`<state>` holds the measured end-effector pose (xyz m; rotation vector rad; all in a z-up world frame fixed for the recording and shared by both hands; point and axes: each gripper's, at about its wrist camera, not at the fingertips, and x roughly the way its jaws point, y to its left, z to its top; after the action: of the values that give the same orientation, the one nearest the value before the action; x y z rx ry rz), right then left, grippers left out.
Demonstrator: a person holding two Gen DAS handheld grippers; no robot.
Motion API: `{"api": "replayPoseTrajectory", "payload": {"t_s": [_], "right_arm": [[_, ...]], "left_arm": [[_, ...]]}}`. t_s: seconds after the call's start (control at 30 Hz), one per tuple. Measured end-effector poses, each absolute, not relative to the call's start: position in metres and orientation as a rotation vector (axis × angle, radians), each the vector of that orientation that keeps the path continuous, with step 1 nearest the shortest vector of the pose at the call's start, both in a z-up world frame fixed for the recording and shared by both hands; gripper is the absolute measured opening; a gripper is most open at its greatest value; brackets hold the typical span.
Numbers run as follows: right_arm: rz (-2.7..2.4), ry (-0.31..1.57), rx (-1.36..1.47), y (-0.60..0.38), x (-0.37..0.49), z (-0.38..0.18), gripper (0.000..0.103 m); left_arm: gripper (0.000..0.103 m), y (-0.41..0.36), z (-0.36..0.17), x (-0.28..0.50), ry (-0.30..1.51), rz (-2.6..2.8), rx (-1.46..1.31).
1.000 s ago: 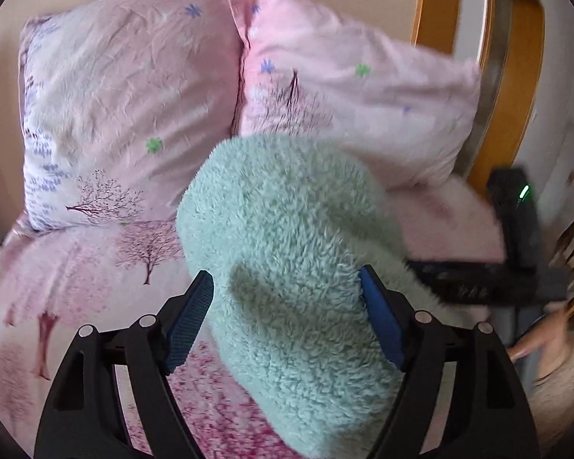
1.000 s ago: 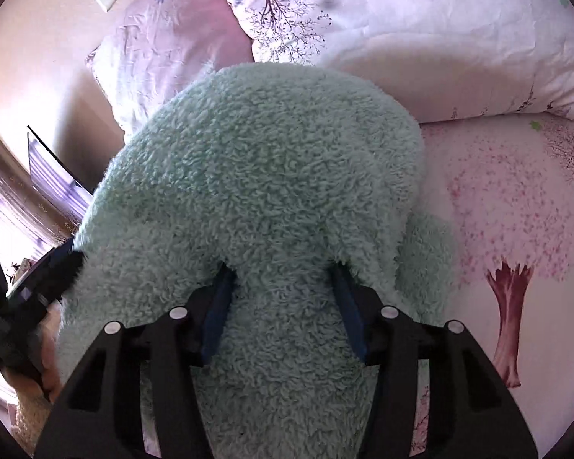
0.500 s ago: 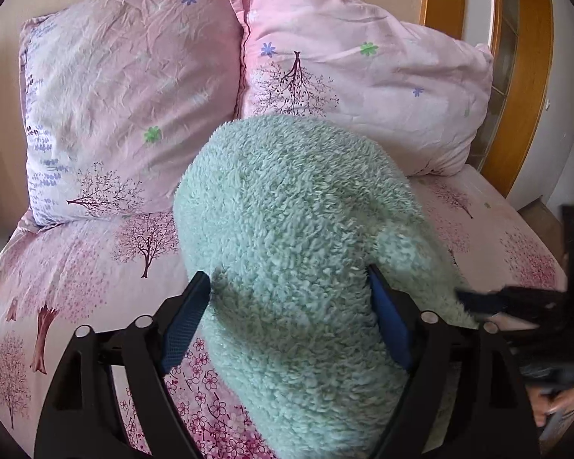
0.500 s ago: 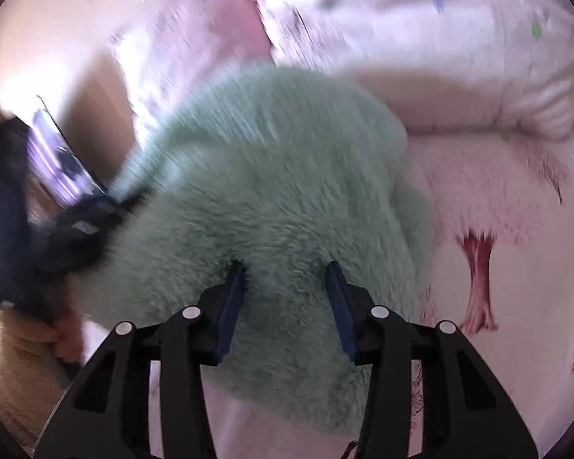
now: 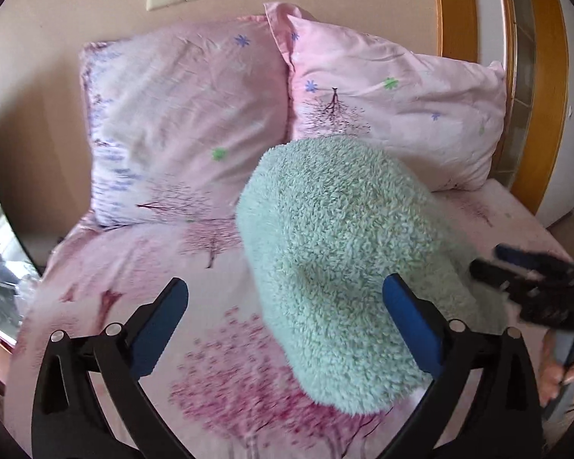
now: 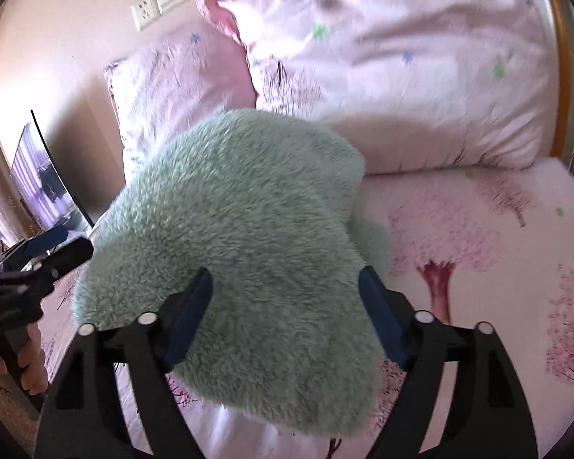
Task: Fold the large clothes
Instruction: 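Set the folded robe bundle down near the pillows and open both grippers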
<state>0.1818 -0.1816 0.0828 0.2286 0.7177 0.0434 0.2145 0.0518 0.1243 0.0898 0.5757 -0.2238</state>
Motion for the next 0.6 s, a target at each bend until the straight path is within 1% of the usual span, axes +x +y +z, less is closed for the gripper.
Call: {"api": "replayPoseTrajectory", "payload": {"t_s": [0.17,0.27,0.33,0.4,0.6], "right_arm": [[0.013,0.686,0.243,-0.185,0.164,0.087,0.085],[-0.017,0.662,0.213,-0.182,0.154,0.091,0.088],[-0.041,0.649,0.182,-0.178,0.146,0.092,0.097],[-0.060,0.633,0.151,-0.171,0.135,0.093,0.101],[-0.104,0.696,0.106,-0.156,0.114,0.085,0.101]], "left_arm": [[0.102,0.078,0.121,0.202,0.588,-0.229,0.016],[0.102,0.086,0.120,0.196,0.581,-0.205,0.022],[0.102,0.089,0.118,0.192,0.589,-0.184,0.030],[0.102,0.089,0.114,0.187,0.598,-0.184,0.033],[0.102,0.079,0.092,0.165,0.656,-0.152,0.049]]}}
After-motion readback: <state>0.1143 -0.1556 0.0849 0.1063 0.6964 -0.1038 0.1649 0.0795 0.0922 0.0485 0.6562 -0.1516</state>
